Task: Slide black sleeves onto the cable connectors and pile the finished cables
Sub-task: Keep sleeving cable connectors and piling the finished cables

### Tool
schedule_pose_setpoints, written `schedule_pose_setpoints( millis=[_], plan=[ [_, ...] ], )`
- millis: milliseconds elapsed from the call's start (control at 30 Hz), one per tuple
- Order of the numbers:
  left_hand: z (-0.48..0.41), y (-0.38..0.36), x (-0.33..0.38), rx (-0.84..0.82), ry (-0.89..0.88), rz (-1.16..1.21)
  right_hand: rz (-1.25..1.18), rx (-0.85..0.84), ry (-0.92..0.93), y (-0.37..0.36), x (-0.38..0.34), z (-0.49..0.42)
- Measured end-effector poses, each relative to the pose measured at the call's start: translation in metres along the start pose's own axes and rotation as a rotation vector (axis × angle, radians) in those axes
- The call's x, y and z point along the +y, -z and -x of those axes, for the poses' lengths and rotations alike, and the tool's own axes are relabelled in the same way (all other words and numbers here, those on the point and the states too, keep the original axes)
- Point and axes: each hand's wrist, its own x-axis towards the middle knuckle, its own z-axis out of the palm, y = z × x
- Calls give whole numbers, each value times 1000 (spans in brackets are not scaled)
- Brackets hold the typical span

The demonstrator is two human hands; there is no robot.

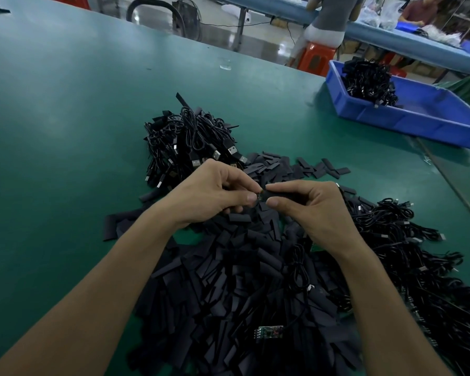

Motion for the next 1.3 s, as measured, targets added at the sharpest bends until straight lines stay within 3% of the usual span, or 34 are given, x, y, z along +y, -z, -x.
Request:
schedule_pose_setpoints(
  millis=[167,333,700,1067,1300],
  plan=[
    [-1,-4,0,46,-53,-20,0,34,26,-2,3,0],
    [-1,-3,-2,163,-26,-221,-45,112,27,-5,5,3],
    [-1,-7,-4,57,-17,-184,-17,32,56,-5,3,3],
    [-2,-7,0,25,114,-69,-55,159,42,-11,10,6],
    [0,-8,4,36,80,-27,-96,151,31,-10,7,6]
  ],
)
